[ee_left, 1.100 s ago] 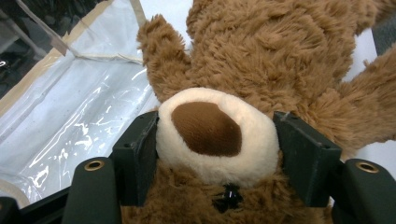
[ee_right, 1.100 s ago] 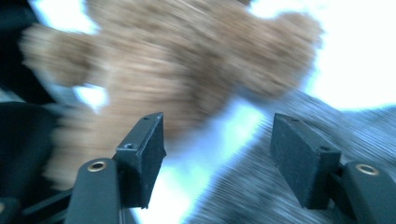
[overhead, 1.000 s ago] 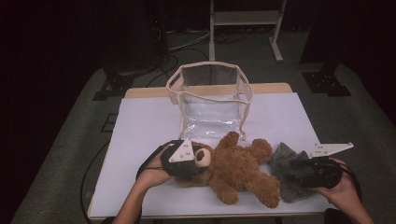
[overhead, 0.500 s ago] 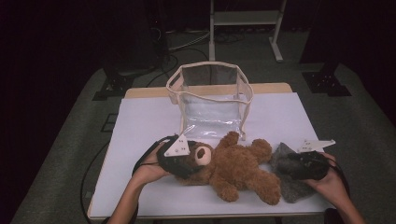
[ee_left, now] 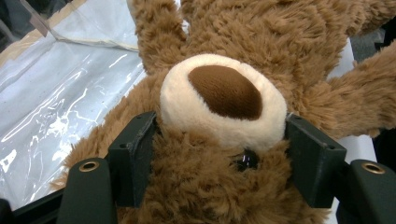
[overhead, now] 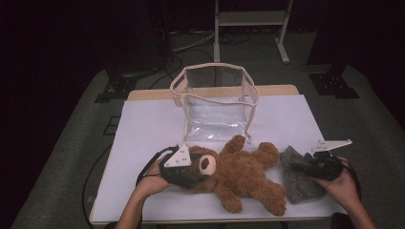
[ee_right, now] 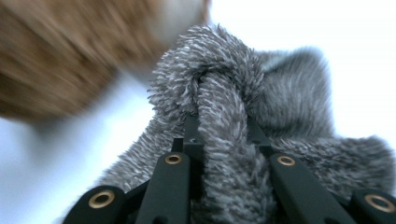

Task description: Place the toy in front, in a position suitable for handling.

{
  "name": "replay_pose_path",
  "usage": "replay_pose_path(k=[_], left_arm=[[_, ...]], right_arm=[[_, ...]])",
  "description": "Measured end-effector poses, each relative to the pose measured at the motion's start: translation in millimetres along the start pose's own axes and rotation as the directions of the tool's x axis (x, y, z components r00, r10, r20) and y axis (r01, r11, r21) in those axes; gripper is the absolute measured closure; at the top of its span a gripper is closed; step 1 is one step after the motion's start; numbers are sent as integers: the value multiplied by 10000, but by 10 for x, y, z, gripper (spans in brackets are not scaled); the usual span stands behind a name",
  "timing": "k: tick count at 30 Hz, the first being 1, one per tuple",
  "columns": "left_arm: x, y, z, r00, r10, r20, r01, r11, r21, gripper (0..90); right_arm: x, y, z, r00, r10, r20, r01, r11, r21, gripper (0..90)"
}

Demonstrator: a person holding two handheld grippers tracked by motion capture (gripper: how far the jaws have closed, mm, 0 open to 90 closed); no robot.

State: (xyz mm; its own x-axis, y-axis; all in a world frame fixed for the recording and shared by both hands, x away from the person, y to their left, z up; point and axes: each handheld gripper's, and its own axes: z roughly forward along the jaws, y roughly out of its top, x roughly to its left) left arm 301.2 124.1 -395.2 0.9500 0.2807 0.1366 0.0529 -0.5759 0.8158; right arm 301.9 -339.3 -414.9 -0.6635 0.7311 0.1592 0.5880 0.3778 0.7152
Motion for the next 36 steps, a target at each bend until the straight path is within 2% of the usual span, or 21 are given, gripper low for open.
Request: replay_pose_path(k=[1, 3, 6, 7, 9, 11, 12, 13, 15, 17, 19, 20, 25, 26, 27, 28, 30, 32, 35, 36], left_arm=[[-2, 5, 5, 10000, -16, -27, 16, 10000, -6, 317], [6, 13, 20, 9999, -87, -81, 87, 10000, -6, 316], [14, 30, 43, 9996, -237, -159, 236, 9997, -36, 315], [15, 37, 50, 9994, -268, -214, 268, 9996, -32, 315], [15, 52, 71, 9986, -415, -314, 414, 9991, -55, 314], [10, 59, 84, 9980, -480, -401, 478, 9988, -71, 312], [6, 60, 81, 9981, -453, -413, 452, 9990, -33, 313], [5, 57, 78, 9982, -430, -418, 430, 9991, -18, 313], [-1, 40, 71, 9979, -494, -420, 493, 9988, -35, 313], [11, 20, 58, 9977, -582, -334, 577, 9982, -132, 317], [4, 15, 48, 9983, -531, -257, 528, 9985, -125, 320], [-7, 19, 50, 9983, -538, -237, 535, 9985, -142, 321], [-57, 58, 42, 9991, -326, -262, 328, 9994, 88, 321], [-62, 66, 42, 9992, -310, -258, 314, 9994, 154, 321], [-67, 70, 44, 9992, -313, -264, 317, 9994, 170, 321], [-73, 73, 47, 9992, -296, -281, 301, 9994, 182, 321], [-67, 75, 54, 9990, -329, -294, 334, 9993, 184, 321], [-51, 73, 68, 9984, -469, -327, 472, 9989, 85, 320], [-27, 68, 72, 9964, -686, -497, 689, 9976, 55, 318], [-27, 68, 72, 9964, -686, -497, 689, 9976, 55, 316]], right_arm=[[53, 80, -90, 9991, -110, -417, 99, 9996, -261, 759], [230, 268, -235, 9932, -729, -908, 661, 9949, -765, 758], [553, 573, -264, 9691, -1779, -1709, 1613, 9811, -1066, 758], [654, 673, -220, 9576, -2093, -1981, 1910, 9757, -1075, 758], [869, 888, -49, 9289, -2553, -2683, 2393, 9666, -912, 758], [1035, 1042, 151, 9098, -2940, -2930, 2861, 9556, -706, 758], [1081, 1083, 225, 9056, -2963, -3035, 2915, 9546, -623, 758], [1135, 1128, 344, 8997, -3154, -3018, 3164, 9475, -467, 757], [1170, 1137, 460, 8989, -3294, -2889, 3382, 9408, -202, 758], [1118, 1102, 489, 9023, -3181, -2910, 3260, 9451, -225, 762], [1024, 1015, 444, 9128, -2947, -2828, 2988, 9539, -295, 766], [986, 978, 430, 9154, -2871, -2822, 2900, 9565, -323, 766], [734, 763, 313, 9497, -2091, -2329, 2131, 9770, -84, 767], [683, 738, 299, 9549, -1891, -2289, 1955, 9807, 52, 767], [646, 724, 278, 9548, -1659, -2466, 1721, 9851, 40, 767], [651, 728, 263, 9523, -1606, -2596, 1655, 9862, -30, 766], [741, 791, 228, 9449, -1807, -2729, 1847, 9827, -111, 766], [868, 903, 227, 9250, -2033, -3211, 2023, 9786, -371, 767], [1096, 1099, 322, 8978, -2621, -3538, 2636, 9636, -451, 766], [1096, 1099, 322, 8978, -2621, -3538, 2636, 9636, -451, 766]])
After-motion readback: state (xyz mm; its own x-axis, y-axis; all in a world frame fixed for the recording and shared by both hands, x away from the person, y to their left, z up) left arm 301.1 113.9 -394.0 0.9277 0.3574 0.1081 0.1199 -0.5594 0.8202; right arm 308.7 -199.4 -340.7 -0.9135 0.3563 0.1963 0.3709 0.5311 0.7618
